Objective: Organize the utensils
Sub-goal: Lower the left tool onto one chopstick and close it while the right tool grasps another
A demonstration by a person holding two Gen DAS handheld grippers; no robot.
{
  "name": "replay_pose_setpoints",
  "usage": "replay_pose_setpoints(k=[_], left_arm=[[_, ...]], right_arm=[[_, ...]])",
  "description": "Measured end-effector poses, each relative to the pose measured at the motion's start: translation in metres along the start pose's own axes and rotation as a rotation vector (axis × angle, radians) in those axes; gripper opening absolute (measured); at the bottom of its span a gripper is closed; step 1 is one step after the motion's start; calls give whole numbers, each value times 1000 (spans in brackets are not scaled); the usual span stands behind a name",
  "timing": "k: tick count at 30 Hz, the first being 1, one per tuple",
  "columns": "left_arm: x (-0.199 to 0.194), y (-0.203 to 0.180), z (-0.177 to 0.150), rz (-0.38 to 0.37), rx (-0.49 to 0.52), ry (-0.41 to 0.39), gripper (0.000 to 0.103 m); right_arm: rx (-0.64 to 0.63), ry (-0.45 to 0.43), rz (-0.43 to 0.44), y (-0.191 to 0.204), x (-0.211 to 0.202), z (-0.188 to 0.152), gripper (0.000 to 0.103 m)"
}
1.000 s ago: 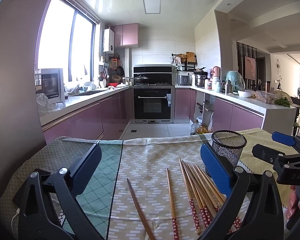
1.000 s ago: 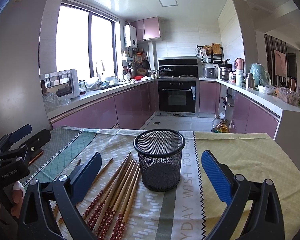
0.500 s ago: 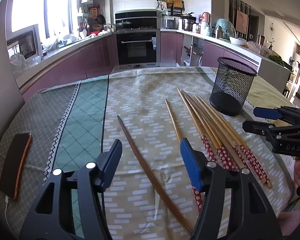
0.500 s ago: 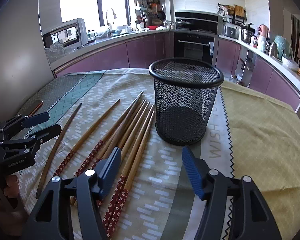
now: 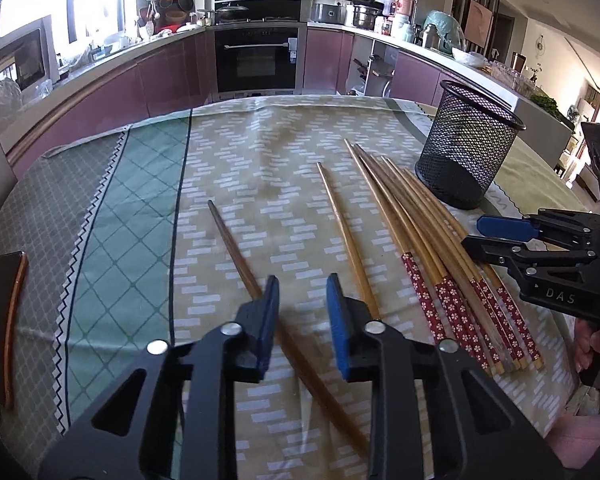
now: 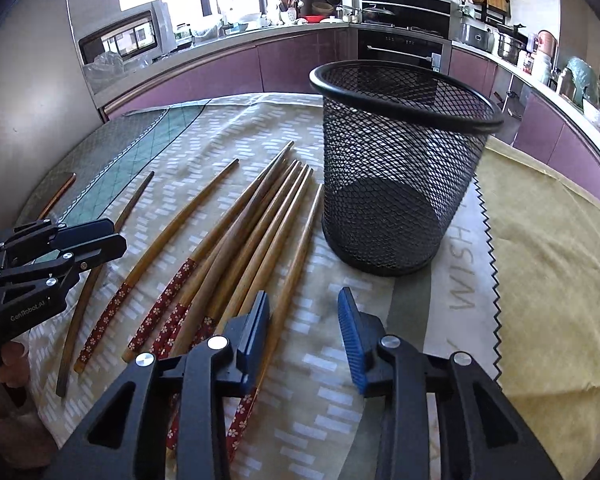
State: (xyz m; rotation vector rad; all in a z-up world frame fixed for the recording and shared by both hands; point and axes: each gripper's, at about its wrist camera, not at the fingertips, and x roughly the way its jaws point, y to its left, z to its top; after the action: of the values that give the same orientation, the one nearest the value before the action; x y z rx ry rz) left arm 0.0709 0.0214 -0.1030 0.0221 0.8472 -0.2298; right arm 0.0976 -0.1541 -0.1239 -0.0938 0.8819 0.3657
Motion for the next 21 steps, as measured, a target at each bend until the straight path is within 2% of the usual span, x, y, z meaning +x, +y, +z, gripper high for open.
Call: replay_pose_setpoints(k=[1, 4, 6, 11, 12, 13, 14, 15, 16, 20, 21], left_arm=[[5, 1, 1, -21, -14, 21, 10], [11, 1, 4, -19, -29, 25, 5], [14, 1, 5, -28, -42, 24, 1], [9, 3, 4, -23, -56, 11, 1], [4, 5, 2, -19, -58, -1, 2], [-2, 6, 2, -4, -54, -25, 10], [-7, 8, 1, 9, -50, -37, 18], [-10, 10, 1, 28, -49, -43, 34], [-14, 12, -1, 42, -50, -47, 39], [-9, 19, -2, 63, -45, -11, 37], [-5, 21, -2, 58, -49, 8, 33]], right_arm=[[2, -1, 7, 0, 2, 2, 34], [24, 1, 41, -5, 4, 5, 26], [55, 3, 75, -10, 6, 6, 13], [112, -3, 123, -21, 3, 3, 7], [112, -5, 122, -22, 1, 2, 7], [110, -6, 120, -21, 1, 2, 7], [105, -7, 116, -21, 0, 1, 7], [102, -8, 114, -20, -1, 2, 7], [99, -8, 115, -19, -2, 2, 7], [71, 1, 84, -16, 0, 3, 10], [62, 5, 75, -15, 2, 3, 13]])
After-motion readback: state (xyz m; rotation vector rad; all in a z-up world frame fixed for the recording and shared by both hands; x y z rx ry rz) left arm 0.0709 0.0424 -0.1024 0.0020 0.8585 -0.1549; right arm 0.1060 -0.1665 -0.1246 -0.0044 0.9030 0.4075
